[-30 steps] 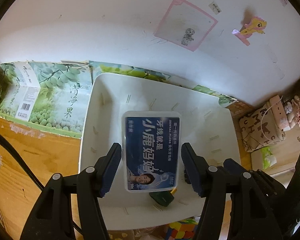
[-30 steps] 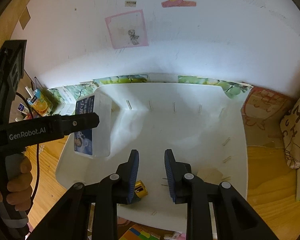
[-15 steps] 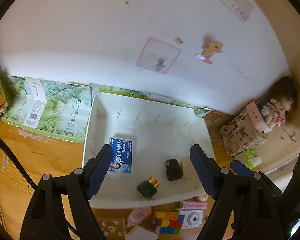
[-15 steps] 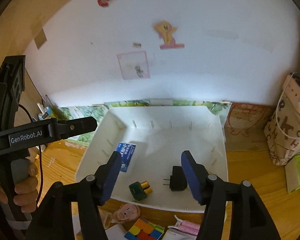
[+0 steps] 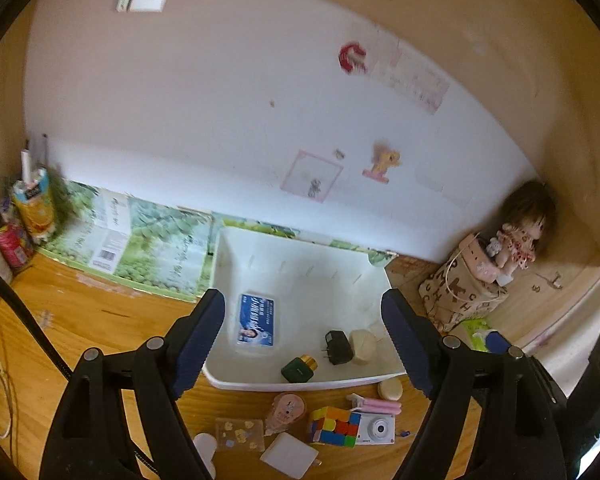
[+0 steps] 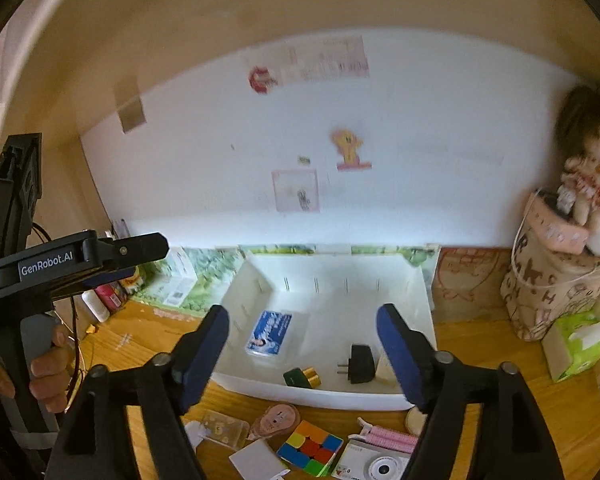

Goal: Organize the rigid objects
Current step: 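Withdraw both open tools from the bin back toward the remaining desk items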

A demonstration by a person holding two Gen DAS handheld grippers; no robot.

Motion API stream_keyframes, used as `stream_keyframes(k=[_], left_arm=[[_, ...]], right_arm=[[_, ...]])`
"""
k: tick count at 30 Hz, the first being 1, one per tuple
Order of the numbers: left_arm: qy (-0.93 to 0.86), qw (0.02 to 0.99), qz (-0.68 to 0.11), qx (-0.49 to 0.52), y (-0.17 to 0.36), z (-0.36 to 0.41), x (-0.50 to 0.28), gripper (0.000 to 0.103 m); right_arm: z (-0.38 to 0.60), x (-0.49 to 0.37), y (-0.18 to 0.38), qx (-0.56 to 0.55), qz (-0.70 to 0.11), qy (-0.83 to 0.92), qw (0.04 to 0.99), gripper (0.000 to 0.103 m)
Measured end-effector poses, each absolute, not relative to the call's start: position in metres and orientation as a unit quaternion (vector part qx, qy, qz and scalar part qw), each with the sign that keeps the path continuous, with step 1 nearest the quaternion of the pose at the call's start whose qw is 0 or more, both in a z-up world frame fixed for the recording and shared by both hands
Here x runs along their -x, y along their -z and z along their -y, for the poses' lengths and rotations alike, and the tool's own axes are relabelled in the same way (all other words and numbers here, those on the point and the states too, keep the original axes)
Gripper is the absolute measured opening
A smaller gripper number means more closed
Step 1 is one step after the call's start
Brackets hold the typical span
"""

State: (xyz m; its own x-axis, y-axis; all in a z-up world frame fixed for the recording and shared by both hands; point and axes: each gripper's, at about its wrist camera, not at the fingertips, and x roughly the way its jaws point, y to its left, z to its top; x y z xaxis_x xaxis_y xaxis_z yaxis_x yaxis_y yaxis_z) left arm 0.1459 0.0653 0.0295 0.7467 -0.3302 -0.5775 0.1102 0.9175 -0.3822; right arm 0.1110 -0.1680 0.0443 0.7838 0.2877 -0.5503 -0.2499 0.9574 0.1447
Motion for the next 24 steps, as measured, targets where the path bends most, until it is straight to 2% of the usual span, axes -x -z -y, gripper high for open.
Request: stream_keyframes(k=[8, 24], left_arm=[[0.118, 0.934, -0.299, 0.157, -0.045, -0.087, -0.106, 0.087], [0.072, 0.926, -0.345, 0.135, 0.000, -0.123, -0.057, 0.087]], right_arm=[[0.156, -0.061, -0.060, 0.000, -0.220, -0.142, 0.965, 0.081], [0.137, -0.006, -0.034, -0.006, -0.154, -0.137, 0.978, 0.082]])
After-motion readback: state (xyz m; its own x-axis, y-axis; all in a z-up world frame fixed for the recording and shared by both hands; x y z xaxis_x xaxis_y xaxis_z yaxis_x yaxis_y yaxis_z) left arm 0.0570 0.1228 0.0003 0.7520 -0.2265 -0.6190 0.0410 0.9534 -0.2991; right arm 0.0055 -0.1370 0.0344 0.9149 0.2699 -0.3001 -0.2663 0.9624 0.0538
